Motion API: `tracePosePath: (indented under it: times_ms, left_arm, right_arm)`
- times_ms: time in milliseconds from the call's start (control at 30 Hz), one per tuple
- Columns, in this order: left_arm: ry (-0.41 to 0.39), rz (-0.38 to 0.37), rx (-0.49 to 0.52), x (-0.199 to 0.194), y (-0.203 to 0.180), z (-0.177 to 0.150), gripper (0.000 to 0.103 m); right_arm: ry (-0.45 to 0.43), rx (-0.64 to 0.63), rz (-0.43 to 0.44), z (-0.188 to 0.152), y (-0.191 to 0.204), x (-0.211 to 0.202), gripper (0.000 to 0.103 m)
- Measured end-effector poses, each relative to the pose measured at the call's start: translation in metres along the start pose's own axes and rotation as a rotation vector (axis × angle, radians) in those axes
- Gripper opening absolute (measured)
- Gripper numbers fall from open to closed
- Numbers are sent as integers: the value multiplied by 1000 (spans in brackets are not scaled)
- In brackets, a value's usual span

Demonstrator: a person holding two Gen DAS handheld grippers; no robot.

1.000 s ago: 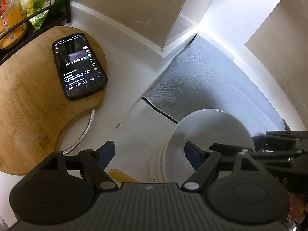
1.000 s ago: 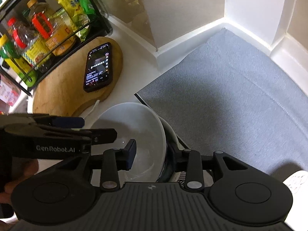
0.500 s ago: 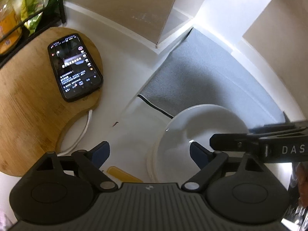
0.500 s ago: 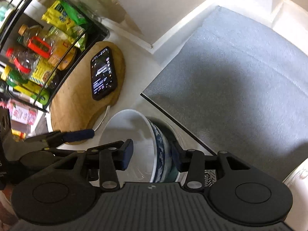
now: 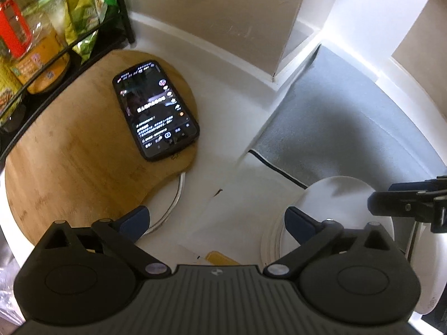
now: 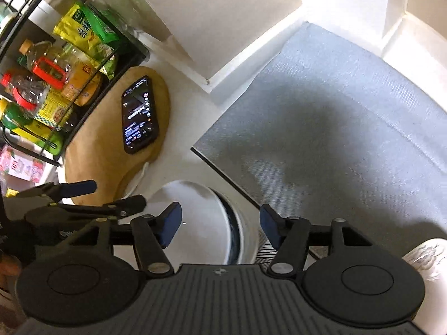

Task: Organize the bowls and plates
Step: 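Open both grippers and withdraw them from the bowl stack, then move both grippers back down to the sides of the bowl stack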

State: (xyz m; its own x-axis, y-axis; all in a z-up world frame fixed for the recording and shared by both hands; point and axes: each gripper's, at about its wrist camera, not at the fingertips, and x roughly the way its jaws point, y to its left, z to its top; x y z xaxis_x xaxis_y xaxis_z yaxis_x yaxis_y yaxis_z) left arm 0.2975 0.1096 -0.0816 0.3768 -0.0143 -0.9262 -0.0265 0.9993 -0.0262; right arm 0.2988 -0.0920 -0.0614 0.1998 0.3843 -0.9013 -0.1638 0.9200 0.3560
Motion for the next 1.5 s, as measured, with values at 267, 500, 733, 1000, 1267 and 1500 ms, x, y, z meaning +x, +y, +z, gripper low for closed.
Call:
tracePosePath:
  times_ms: [267,500,733,1000,1267,1500]
  left_arm:
    - [37,25,54,-26,-7,23,103]
    - [37,16,163,-74,-29,49,103]
    - [-108,-5,95,-137,-47,71,103]
    - [-193,29,12,-165,-47,90,103]
    - [-168,3,-62,-171,-34,89,103]
    - [-215,-18,-142,-172,-25,74,103]
  right_arm:
    - [-3,32,-22,-5,-7,2,67]
    - [-37,43,-36,-4,-10,-12,69]
    - [-10,48,-76,-8,-17,-12,70]
    - [2,54,-95,-13,-19,-12,70]
    - [-20,69,-97,-19,-24,-20,70]
    - [-49,73,-102,-26,-28,-30,70]
